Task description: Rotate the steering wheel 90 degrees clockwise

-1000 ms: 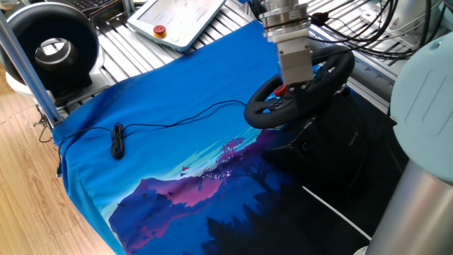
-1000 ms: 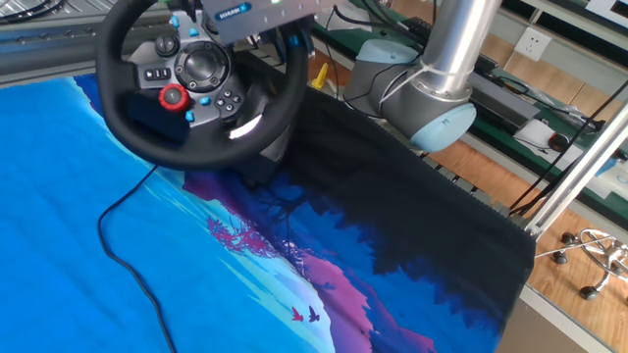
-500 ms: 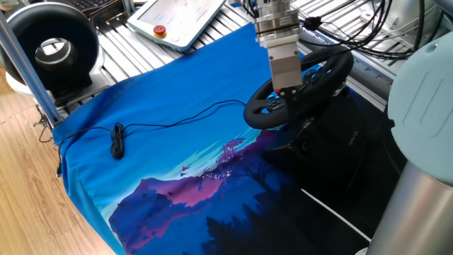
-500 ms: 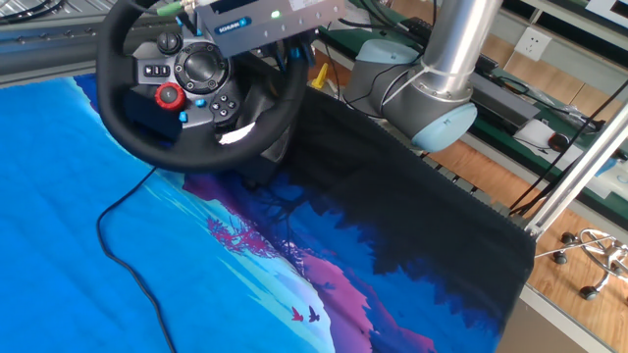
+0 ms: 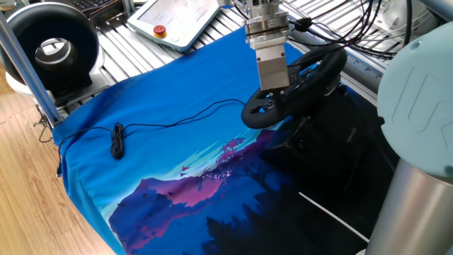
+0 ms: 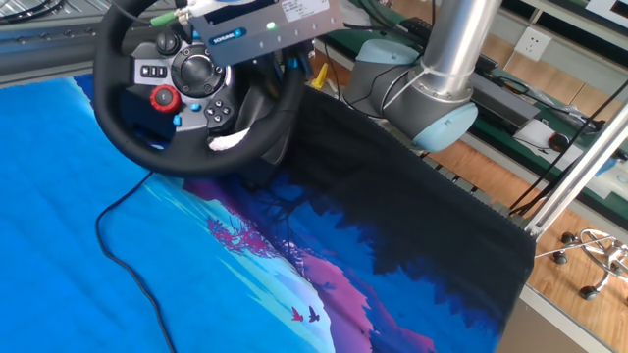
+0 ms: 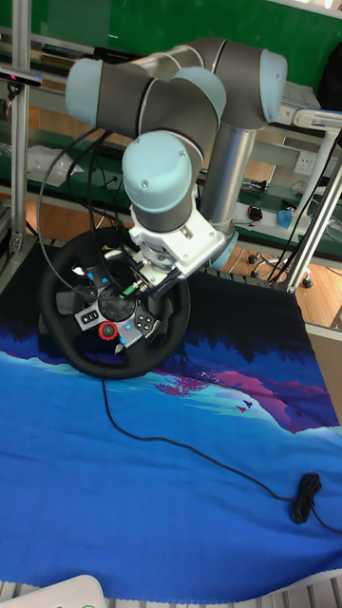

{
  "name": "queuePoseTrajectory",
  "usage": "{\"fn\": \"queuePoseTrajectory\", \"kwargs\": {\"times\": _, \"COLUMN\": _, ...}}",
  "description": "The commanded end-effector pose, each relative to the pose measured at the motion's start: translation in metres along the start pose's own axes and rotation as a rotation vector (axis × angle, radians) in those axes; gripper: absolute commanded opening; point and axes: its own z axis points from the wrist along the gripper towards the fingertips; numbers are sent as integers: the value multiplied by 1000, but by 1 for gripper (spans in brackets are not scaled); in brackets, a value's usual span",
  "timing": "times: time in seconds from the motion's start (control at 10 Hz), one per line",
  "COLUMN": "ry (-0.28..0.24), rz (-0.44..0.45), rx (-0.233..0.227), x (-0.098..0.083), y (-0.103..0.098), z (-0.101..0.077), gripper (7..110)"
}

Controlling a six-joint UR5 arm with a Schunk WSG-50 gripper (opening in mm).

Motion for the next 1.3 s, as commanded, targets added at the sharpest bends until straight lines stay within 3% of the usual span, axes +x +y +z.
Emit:
{"fn": "queuePoseTrajectory", "kwargs": {"times": 0.0, "ry": 4, "rz": -14, "rx": -16, "x": -1, "y": 6, "z": -3, "gripper": 7}}
{"fn": "queuePoseTrajectory", "kwargs": {"times": 0.1, "ry": 7, "rz": -7, "rx": -14, "x": 1, "y": 7, "z": -4, "gripper": 44}}
{"fn": "queuePoseTrajectory", "kwargs": {"times": 0.5, "ry": 48, "rz": 20, "rx": -29, "x": 13, "y": 16, "z": -4, "gripper": 44}}
{"fn": "queuePoseTrajectory", "kwargs": {"times": 0.6, "ry": 47, "rz": 23, "rx": -30, "x": 13, "y": 18, "z": -5, "gripper": 66}}
{"fn": "queuePoseTrajectory", "kwargs": {"times": 1.0, "ry": 67, "rz": 28, "rx": -15, "x": 25, "y": 20, "z": -29, "gripper": 66}}
{"fn": "queuePoseTrajectory", "kwargs": {"times": 1.2, "ry": 92, "rz": 22, "rx": -12, "x": 45, "y": 17, "z": -45, "gripper": 66}}
